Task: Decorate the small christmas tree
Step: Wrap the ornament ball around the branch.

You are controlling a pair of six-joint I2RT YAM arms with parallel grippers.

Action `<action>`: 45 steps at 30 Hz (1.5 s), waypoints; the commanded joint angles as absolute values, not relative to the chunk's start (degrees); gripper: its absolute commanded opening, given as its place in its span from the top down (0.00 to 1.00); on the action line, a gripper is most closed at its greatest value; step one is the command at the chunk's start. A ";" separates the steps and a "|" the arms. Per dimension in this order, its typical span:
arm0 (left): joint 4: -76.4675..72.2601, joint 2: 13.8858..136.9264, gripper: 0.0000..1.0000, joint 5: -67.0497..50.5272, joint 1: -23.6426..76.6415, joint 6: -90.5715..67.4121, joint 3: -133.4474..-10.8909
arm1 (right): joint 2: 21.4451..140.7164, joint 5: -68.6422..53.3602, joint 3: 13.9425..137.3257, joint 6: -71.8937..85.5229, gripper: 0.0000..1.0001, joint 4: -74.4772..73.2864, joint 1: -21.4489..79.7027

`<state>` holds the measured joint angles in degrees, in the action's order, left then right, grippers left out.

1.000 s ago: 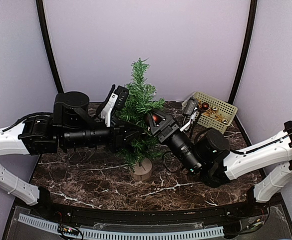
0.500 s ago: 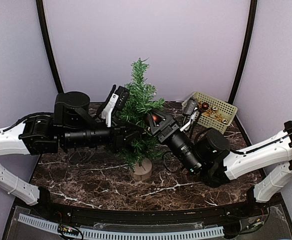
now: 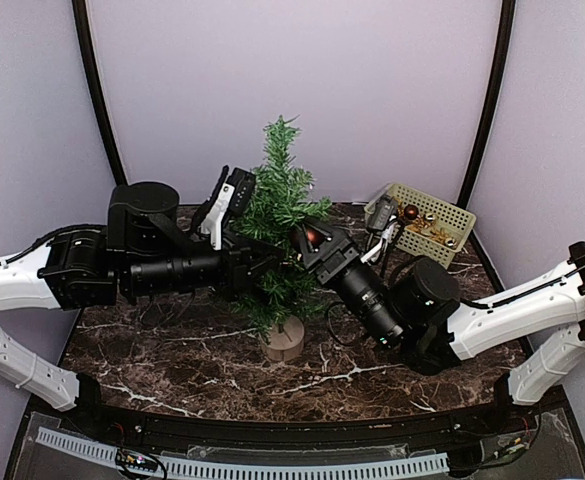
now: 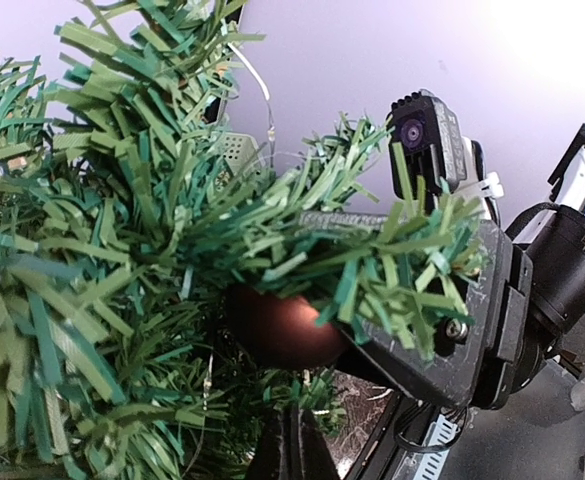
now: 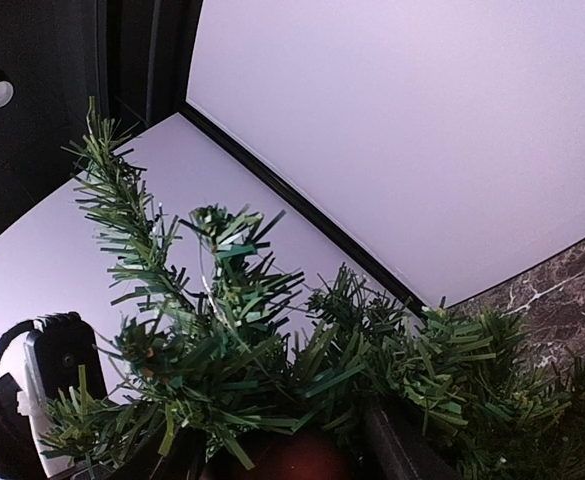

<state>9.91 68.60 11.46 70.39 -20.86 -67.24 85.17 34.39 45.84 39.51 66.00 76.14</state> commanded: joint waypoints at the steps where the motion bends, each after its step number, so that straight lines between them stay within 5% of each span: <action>1: 9.32 68.70 1.00 12.58 69.90 -21.49 -66.38 | 85.64 35.68 46.41 39.22 0.48 66.28 76.64; 45: 9.66 70.25 1.00 16.75 68.30 -24.65 -64.08 | 88.11 36.65 46.39 40.65 0.44 64.22 76.29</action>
<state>9.15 70.28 14.90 68.97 -23.75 -65.17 87.66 35.92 45.84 40.64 64.03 76.14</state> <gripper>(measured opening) 0.009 0.550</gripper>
